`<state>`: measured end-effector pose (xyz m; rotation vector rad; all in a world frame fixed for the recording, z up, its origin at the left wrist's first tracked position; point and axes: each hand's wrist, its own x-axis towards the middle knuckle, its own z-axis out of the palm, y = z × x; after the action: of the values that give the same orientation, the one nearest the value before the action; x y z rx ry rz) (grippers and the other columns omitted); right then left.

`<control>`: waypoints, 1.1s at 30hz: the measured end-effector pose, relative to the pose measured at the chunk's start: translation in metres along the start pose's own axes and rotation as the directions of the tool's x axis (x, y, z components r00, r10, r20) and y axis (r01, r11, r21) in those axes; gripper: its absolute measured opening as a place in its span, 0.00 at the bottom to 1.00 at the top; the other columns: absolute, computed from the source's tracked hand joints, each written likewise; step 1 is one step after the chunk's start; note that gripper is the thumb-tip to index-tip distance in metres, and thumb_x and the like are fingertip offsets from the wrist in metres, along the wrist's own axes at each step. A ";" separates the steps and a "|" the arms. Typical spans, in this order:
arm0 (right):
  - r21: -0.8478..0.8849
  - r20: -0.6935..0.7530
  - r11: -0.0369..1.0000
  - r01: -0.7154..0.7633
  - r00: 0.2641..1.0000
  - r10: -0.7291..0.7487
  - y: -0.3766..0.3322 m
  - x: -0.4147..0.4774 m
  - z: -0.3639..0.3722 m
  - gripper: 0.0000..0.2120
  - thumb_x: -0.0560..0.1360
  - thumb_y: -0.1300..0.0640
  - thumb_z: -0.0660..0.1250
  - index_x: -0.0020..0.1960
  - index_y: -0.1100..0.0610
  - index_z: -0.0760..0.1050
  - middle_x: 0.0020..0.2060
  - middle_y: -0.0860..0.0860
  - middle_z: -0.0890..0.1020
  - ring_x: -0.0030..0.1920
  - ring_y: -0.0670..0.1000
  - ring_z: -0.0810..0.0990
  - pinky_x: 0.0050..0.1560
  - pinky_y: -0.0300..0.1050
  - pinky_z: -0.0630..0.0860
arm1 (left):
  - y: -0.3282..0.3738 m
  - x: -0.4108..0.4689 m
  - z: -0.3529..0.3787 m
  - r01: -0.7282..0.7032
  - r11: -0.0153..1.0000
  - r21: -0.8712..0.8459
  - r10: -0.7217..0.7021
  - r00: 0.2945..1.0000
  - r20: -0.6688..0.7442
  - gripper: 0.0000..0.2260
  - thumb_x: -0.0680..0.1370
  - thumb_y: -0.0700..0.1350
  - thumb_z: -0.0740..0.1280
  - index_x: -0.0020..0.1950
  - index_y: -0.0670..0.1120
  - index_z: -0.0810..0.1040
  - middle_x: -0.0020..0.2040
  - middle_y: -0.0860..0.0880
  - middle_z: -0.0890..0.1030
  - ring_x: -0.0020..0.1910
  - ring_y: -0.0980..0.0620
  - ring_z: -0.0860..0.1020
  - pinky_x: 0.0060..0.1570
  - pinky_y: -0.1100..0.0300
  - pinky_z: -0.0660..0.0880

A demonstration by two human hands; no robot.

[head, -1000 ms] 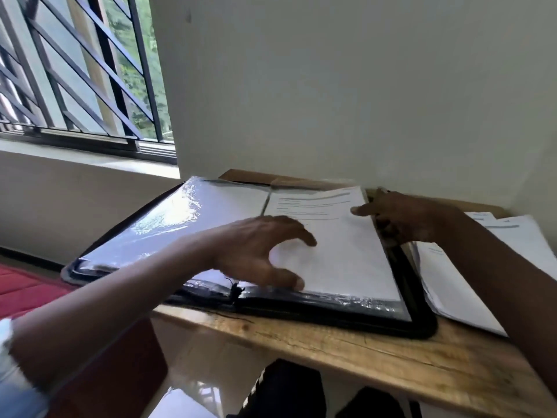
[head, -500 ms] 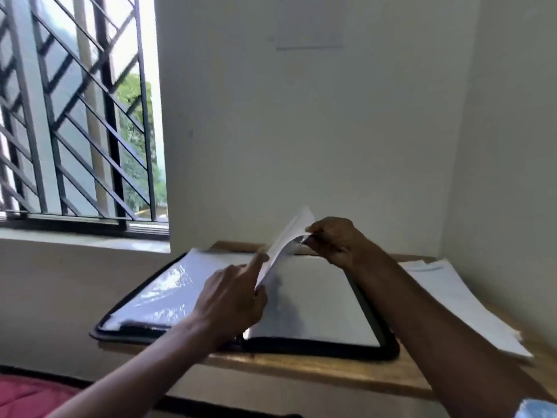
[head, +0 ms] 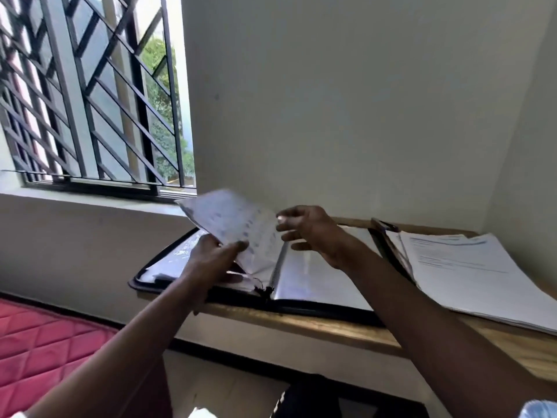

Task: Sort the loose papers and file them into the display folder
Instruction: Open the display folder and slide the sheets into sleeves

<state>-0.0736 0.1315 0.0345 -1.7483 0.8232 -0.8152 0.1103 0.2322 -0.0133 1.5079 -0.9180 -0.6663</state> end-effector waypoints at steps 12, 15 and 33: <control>-0.663 0.347 0.662 0.348 0.927 -0.141 0.045 -0.009 0.035 0.15 0.67 0.45 0.63 0.52 0.41 0.78 0.52 0.44 0.75 0.55 0.45 0.75 0.54 0.42 0.74 | -0.027 -0.005 -0.034 -0.306 0.615 0.726 0.723 0.586 -0.366 0.42 0.73 0.50 0.75 0.82 0.50 0.58 0.84 0.45 0.55 0.82 0.44 0.56 0.74 0.41 0.57; -0.659 0.336 0.662 0.356 0.927 -0.165 0.044 -0.008 0.031 0.10 0.70 0.51 0.68 0.51 0.45 0.77 0.52 0.44 0.75 0.54 0.44 0.75 0.52 0.42 0.74 | -0.021 -0.006 -0.035 -0.505 0.414 0.757 0.704 0.705 0.086 0.19 0.77 0.50 0.70 0.68 0.56 0.77 0.69 0.53 0.77 0.65 0.48 0.78 0.65 0.51 0.70; -0.616 0.308 0.666 0.422 0.906 -0.289 0.063 -0.010 0.035 0.11 0.68 0.54 0.64 0.50 0.47 0.77 0.46 0.46 0.76 0.55 0.48 0.71 0.51 0.41 0.69 | -0.011 -0.001 -0.018 -0.562 0.537 0.630 0.318 0.826 0.466 0.10 0.78 0.47 0.68 0.57 0.60 0.81 0.57 0.56 0.83 0.51 0.62 0.77 0.50 0.62 0.69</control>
<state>-0.0594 0.1399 -0.0365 -2.6662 0.6927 -0.6140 0.1271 0.2426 -0.0214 1.7789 -1.9243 -0.0898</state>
